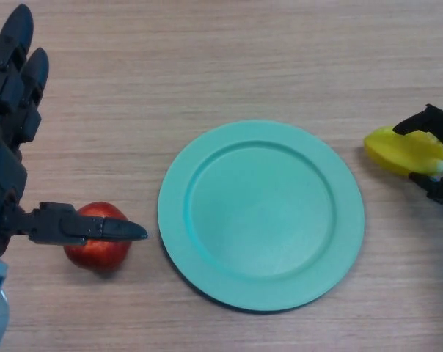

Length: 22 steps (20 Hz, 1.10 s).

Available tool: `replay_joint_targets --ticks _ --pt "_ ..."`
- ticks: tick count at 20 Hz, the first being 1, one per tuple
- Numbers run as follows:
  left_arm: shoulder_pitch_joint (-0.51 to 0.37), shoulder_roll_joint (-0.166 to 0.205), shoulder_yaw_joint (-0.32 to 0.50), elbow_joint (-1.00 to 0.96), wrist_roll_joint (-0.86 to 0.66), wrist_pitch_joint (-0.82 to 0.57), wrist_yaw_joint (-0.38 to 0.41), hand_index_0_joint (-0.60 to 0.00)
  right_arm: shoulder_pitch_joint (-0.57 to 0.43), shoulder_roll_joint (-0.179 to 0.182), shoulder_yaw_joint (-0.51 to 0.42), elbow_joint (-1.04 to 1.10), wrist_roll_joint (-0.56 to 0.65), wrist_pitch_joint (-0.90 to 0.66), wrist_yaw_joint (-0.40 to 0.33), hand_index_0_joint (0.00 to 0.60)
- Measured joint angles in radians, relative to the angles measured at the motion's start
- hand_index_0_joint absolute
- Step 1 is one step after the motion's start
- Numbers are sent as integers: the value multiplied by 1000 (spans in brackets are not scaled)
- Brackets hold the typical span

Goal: Pick up the yellow starfruit and place it on the plate

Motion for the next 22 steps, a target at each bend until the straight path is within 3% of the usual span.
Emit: replay_joint_targets --ticks 2,7,9,12,16,17,20,21,22 --pt "1 0 0 6 0 0 0 0 0 -8 3 -2 -84 0 -57 600" --pt "1 0 0 6 0 -2 0 0 38 -13 7 -177 -152 41 -62 600" --pt "1 0 1 8 -1 -3 0 0 74 -13 4 -287 -131 63 28 600" --pt "-1 0 1 10 -4 -3 0 0 107 1 -8 -420 -73 102 104 600" --pt "-2 0 1 10 -8 -3 0 0 162 46 -6 -591 -42 143 188 600" --pt "-1 0 2 10 -8 -3 0 0 190 75 -16 -682 67 198 275 600" --pt "-1 0 1 9 -8 -3 -1 0 235 155 -6 -848 243 326 351 600" --pt "1 0 2 9 -8 -3 0 0 262 207 -4 -963 430 494 402 600" --pt "0 0 2 9 -8 -3 -1 0 269 230 9 -996 460 530 402 600"
